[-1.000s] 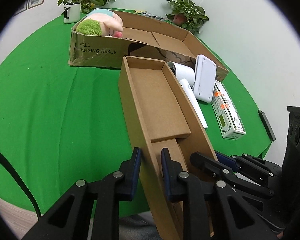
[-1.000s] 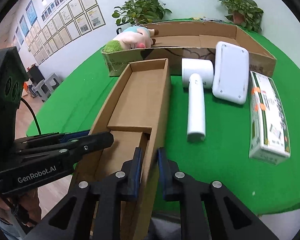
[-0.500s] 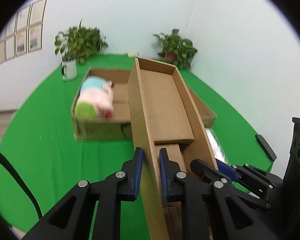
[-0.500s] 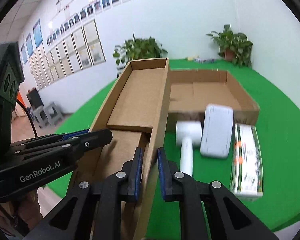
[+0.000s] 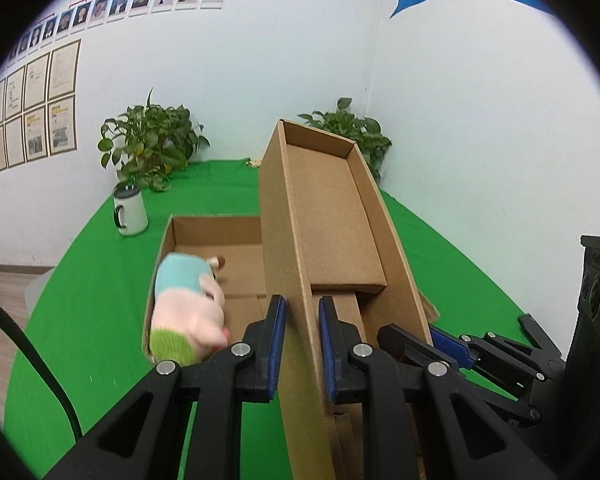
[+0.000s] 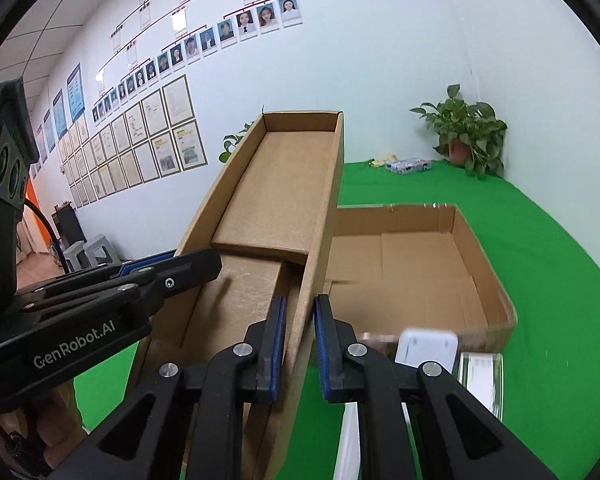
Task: Organize objects
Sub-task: 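Lift the narrow cardboard box with the right gripper and carry it over the large box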
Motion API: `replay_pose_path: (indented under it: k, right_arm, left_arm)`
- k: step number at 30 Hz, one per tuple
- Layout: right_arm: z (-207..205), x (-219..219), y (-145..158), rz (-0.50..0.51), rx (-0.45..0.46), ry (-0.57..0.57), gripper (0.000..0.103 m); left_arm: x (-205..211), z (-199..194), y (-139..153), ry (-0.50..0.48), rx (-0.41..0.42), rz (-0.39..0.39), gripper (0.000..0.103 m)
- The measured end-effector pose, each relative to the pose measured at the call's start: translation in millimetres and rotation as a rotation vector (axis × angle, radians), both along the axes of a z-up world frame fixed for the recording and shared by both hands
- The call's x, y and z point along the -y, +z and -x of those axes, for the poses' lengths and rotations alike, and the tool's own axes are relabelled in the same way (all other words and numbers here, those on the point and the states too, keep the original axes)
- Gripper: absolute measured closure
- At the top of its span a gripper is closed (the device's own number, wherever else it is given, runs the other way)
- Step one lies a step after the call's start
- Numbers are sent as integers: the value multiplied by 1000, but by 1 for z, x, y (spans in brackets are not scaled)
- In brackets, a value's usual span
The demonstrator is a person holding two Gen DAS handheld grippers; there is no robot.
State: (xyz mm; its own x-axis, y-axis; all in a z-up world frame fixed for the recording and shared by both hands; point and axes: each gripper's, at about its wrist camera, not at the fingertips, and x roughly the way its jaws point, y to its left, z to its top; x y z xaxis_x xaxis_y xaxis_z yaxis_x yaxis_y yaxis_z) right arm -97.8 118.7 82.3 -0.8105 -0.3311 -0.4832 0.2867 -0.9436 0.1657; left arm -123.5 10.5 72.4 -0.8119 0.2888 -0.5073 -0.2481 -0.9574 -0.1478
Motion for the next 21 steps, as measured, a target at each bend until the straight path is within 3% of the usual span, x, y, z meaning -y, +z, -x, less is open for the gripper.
replay_pose_path:
  k: [11,16,21]
  right_arm:
    - [110,18,37,1,53,29,91]
    - [169,19,39,1,100,27,91]
    - [229,7,17,40,181,22,91]
  left_arm:
    - [16,80,23,11,26,33,87]
    - [16,121,19,4,76,30,87]
    - [10,156,-4,7,140,47,87]
